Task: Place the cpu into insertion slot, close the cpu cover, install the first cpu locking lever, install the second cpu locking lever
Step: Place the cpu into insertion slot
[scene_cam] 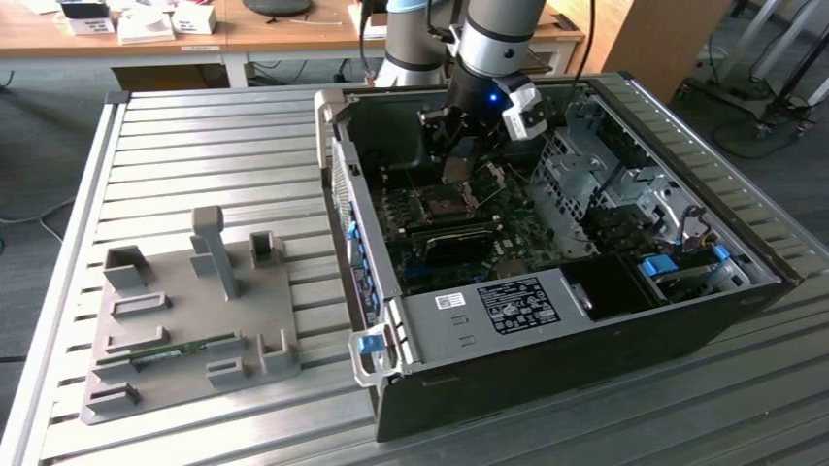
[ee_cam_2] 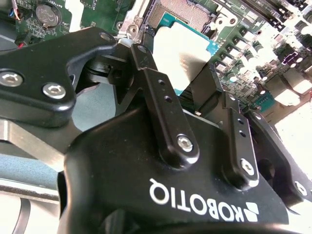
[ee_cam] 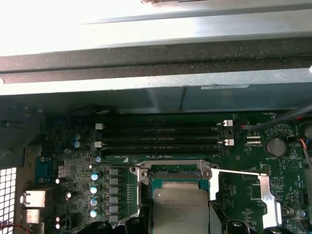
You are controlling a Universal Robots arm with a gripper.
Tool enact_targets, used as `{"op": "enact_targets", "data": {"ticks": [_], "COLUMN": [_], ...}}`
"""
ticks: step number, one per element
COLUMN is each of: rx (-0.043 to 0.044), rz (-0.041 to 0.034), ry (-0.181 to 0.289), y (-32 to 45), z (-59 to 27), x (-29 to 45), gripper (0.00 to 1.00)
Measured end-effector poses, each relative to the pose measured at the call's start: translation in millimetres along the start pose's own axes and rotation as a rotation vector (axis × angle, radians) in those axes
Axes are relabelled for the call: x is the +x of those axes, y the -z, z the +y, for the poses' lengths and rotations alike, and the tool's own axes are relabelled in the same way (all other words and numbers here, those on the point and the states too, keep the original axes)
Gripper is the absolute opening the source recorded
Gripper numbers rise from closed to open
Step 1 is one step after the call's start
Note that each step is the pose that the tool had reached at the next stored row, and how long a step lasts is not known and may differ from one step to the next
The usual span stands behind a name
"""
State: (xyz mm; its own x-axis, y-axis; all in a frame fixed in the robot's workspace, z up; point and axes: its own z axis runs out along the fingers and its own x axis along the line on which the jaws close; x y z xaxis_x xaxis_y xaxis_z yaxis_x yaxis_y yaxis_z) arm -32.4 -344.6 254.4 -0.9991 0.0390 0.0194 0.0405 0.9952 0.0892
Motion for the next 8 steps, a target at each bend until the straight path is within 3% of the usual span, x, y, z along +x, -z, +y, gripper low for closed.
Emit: {"op": "enact_targets", "data": {"ticks": [8], "rx": [-0.0003], "rz": [-0.0014], "ry": [-0.015], "y": [-0.1], "z": [0.0], "x": [0.0], "gripper": [0.54]}}
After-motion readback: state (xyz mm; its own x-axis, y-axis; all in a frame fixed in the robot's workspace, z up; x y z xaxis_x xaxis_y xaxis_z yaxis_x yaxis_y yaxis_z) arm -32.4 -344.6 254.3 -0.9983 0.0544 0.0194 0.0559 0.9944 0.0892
